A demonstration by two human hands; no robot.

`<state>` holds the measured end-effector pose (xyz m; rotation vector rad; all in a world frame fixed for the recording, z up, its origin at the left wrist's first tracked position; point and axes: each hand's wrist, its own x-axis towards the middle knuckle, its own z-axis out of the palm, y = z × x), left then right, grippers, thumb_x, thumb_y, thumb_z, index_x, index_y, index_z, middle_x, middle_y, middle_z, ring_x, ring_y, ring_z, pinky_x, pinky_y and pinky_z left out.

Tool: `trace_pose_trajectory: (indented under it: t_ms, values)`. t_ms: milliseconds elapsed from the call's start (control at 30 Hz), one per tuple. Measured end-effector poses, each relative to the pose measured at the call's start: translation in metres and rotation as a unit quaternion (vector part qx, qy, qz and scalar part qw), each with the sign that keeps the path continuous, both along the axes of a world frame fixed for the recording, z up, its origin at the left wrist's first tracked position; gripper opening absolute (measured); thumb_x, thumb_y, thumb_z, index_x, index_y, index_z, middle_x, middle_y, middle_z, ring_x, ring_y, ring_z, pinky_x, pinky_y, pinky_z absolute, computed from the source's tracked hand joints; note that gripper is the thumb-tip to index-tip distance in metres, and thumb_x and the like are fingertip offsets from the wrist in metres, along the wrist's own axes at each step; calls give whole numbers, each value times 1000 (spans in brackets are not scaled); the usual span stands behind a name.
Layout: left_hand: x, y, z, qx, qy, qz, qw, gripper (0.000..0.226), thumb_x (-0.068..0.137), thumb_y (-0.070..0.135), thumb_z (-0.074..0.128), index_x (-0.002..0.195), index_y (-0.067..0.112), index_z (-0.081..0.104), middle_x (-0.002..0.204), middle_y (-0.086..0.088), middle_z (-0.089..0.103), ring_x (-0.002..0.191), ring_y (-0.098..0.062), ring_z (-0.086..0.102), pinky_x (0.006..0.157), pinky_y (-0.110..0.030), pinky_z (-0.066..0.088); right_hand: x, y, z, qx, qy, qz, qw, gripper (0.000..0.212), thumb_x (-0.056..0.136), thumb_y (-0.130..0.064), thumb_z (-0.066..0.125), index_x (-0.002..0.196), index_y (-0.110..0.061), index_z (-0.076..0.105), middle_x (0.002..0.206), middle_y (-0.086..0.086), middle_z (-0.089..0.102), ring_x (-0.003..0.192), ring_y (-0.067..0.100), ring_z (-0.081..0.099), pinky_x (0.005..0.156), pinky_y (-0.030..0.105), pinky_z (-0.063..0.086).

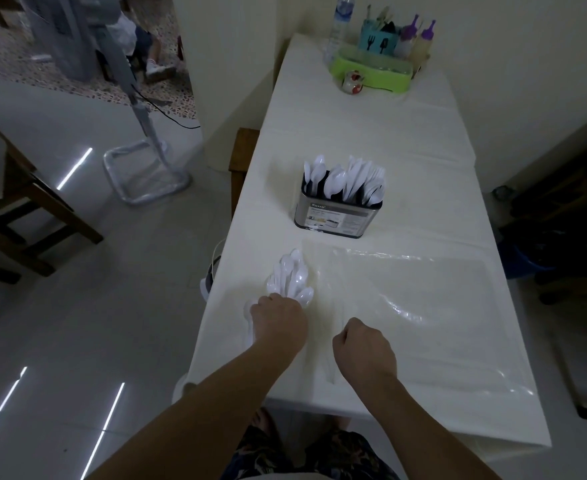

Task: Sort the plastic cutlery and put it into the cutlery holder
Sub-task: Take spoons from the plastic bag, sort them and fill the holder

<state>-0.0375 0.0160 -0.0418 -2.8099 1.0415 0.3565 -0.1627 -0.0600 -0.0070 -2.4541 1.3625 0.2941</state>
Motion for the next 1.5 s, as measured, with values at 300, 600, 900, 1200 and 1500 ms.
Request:
trace_pose_trajectory:
  t_ms: [300, 600, 900, 1200, 1500]
  values:
    - [-22, 8, 4, -208, 146, 44, 966, 31, 101, 35, 39, 97, 17, 63, 90, 1, 67, 80, -14, 66, 76, -28, 57, -7, 6, -8, 57, -27, 54, 997, 29, 98, -39, 42, 98, -17, 61, 94, 4, 69, 88, 25, 66, 69, 28, 49]
    - [-38, -2, -11, -163, 268, 88, 945, 39, 100, 41, 44, 70, 18, 57, 65, 7, 58, 58, -3, 54, 52, -16, 38, -42, -6, -21, 176, 29, -87, 980, 24, 87, -37, 42, 73, -20, 49, 85, 2, 64, 84, 25, 67, 70, 30, 53]
    - [-47, -33, -21, -121, 191, 134, 965, 73, 89, 70, 31, 115, 9, 62, 103, -4, 69, 96, -20, 66, 89, -34, 53, -114, -49, -36, 347, -127, -453, 811, 23, 88, -24, 51, 78, -5, 59, 66, 13, 66, 62, 31, 67, 74, 45, 59]
    - [-53, -64, -18, -162, 279, 261, 910, 35, 81, 19, 72, 104, -3, 59, 88, -12, 64, 80, -27, 61, 66, -29, 44, -117, -82, -47, 377, -276, -615, 635, 25, 94, -1, 47, 71, 1, 57, 54, 13, 53, 50, 25, 52, 56, 32, 46]
    - [-62, -92, -12, -232, 468, 380, 764, 31, 94, 23, 58, 76, -1, 61, 58, -12, 56, 52, -25, 54, 55, -33, 50, -137, -133, -70, 271, -259, -645, 666, 32, 90, -22, 62, 74, 6, 62, 68, 19, 64, 58, 33, 63, 63, 46, 60]
